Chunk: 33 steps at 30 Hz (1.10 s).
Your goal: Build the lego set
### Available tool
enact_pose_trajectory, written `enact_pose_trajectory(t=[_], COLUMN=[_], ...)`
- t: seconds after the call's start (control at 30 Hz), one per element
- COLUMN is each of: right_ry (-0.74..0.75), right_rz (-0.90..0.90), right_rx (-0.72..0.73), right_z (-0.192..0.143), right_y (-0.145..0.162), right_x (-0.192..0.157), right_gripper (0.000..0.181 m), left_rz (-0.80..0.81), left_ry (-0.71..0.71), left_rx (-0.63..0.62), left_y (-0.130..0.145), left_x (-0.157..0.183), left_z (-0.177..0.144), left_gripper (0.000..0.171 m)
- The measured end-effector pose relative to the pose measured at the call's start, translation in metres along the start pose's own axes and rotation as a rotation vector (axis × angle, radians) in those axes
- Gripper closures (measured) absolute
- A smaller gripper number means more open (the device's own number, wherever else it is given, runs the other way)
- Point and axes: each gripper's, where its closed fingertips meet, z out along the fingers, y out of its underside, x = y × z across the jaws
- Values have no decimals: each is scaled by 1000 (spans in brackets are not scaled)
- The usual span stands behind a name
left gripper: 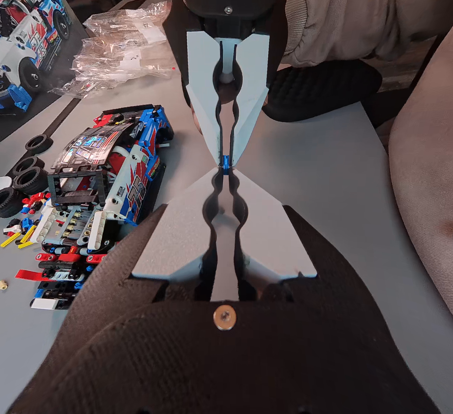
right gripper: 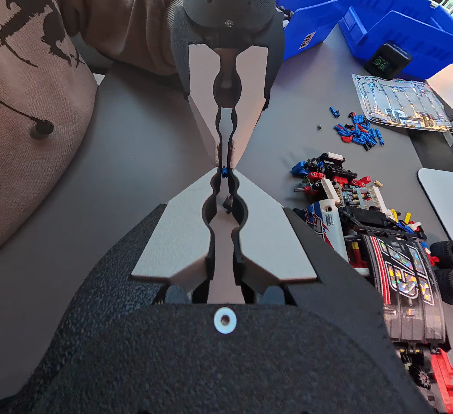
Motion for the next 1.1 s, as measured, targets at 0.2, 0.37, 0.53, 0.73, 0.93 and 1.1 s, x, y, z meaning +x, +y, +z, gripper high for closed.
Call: enact_pose_trajectory(t=[0.2, 0.37, 0.53, 0.73, 0.93, 1.1], right_ry=[45, 76, 78, 69, 44, 33], right_rz=[98, 215, 284, 352, 354, 343], right_rx=[28, 1, -87, -142, -155, -181], right_z=[-3, -14, 4, 19, 21, 20], right_y=[2, 19, 41, 54, 62, 67], right_x=[9, 20, 17, 18, 11, 6], right_gripper=[179, 179, 178, 178, 178, 178], left_rz=[-87, -98, -56, -4, 17, -18], left_ry=[16, -16, 56, 102, 98, 104], left_rx=[-4, -234, -299, -281, -256, -224], left_y=[8, 68, 83, 78, 72, 65], left_x=[-9, -29, -26, -24, -20, -16], left_z=[-5, -2, 18, 31, 34, 34], left_gripper=[155, 150, 142, 151, 165, 165])
